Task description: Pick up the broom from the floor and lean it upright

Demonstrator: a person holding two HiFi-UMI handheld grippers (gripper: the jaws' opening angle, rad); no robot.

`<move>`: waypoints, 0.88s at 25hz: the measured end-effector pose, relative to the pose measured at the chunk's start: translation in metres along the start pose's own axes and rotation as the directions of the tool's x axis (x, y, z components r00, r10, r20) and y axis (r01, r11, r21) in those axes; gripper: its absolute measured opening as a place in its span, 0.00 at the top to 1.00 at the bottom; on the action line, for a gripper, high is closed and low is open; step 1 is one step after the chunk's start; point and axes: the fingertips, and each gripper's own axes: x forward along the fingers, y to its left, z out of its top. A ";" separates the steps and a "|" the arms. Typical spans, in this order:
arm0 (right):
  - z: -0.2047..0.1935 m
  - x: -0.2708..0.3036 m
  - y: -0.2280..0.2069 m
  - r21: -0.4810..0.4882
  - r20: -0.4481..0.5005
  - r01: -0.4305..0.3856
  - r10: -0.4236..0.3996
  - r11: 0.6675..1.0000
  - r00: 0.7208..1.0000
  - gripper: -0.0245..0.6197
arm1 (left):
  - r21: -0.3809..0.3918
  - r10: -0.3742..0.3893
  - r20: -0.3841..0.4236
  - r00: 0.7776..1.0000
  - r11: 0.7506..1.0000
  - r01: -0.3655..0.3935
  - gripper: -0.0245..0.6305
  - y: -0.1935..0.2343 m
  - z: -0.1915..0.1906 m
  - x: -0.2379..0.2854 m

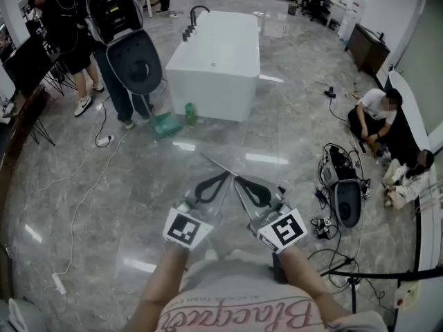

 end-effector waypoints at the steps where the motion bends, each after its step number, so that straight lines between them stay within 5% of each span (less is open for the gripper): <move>1: 0.001 0.000 -0.002 -0.001 0.000 0.004 -0.004 1.000 1.000 0.96 | 0.002 -0.002 -0.001 1.000 1.000 0.002 0.96 0.000 0.000 0.000; 11: -0.002 -0.002 -0.011 0.024 -0.003 0.025 -0.025 0.999 1.000 0.96 | -0.008 0.007 -0.005 1.000 1.000 -0.007 0.96 0.001 0.001 0.007; 22: -0.035 -0.023 -0.061 0.076 -0.029 0.036 -0.034 0.996 0.999 0.96 | -0.045 0.123 -0.082 0.989 0.991 -0.127 0.96 0.016 -0.037 0.031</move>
